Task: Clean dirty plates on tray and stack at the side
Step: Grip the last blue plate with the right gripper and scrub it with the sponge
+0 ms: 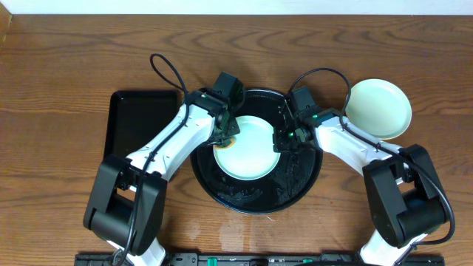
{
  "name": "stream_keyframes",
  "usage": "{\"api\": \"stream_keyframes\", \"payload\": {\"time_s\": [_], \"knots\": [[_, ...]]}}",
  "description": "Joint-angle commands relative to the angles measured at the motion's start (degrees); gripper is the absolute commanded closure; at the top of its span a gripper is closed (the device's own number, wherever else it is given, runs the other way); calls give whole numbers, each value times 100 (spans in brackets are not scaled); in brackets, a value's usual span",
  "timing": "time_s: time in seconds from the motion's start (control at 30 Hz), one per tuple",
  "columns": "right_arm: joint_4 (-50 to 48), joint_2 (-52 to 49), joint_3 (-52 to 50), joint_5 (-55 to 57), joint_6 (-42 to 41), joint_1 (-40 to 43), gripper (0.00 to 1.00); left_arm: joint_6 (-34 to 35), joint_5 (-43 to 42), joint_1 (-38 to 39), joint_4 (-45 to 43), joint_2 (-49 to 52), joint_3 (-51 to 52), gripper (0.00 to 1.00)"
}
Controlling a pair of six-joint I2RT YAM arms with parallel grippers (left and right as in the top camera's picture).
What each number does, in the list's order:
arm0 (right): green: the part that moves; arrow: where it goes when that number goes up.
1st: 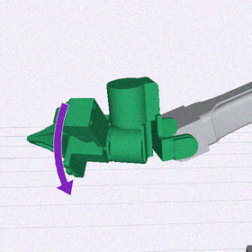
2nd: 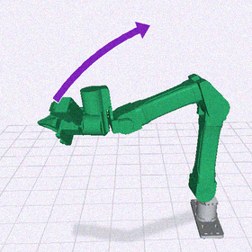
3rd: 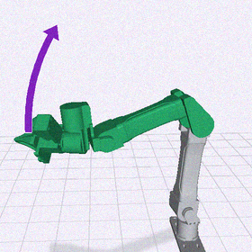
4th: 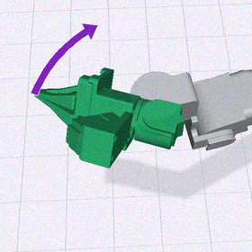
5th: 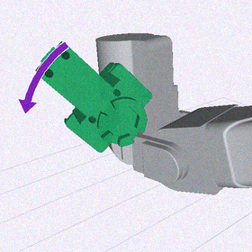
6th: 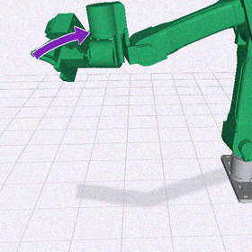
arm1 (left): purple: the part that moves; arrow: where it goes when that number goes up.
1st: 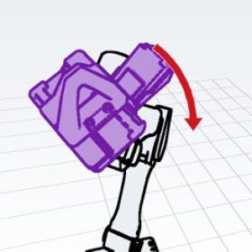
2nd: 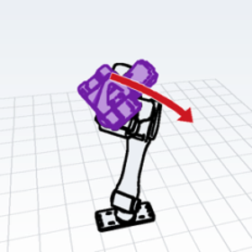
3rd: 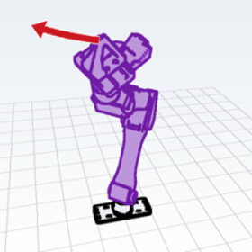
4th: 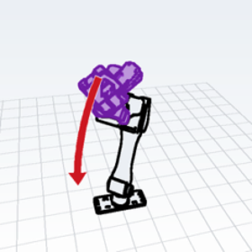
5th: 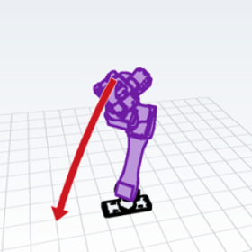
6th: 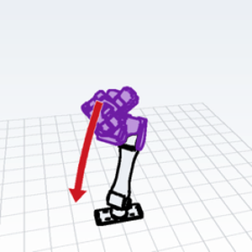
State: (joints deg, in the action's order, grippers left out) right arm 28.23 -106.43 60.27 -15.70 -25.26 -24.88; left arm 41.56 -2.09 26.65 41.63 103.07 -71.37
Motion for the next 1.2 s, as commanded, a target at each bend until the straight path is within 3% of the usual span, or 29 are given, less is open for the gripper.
{"api": "stream_keyframes", "payload": {"time_s": [0.0,0.13,0.33,0.63,1.17], "knots": [[90,-262,-87,278,-48,-70,99,-74,-1010,127,-208,-17,22,93],[90,-262,-87,278,-46,-70,99,-72,-1082,326,-232,-17,111,92],[92,-262,-87,278,-46,-70,99,35,-470,457,-247,-4,455,92],[92,-262,-87,278,-46,-70,99,28,-426,450,-879,256,929,92],[96,-260,-81,282,-42,-70,99,33,2841,278,986,44,-13,93]]}}
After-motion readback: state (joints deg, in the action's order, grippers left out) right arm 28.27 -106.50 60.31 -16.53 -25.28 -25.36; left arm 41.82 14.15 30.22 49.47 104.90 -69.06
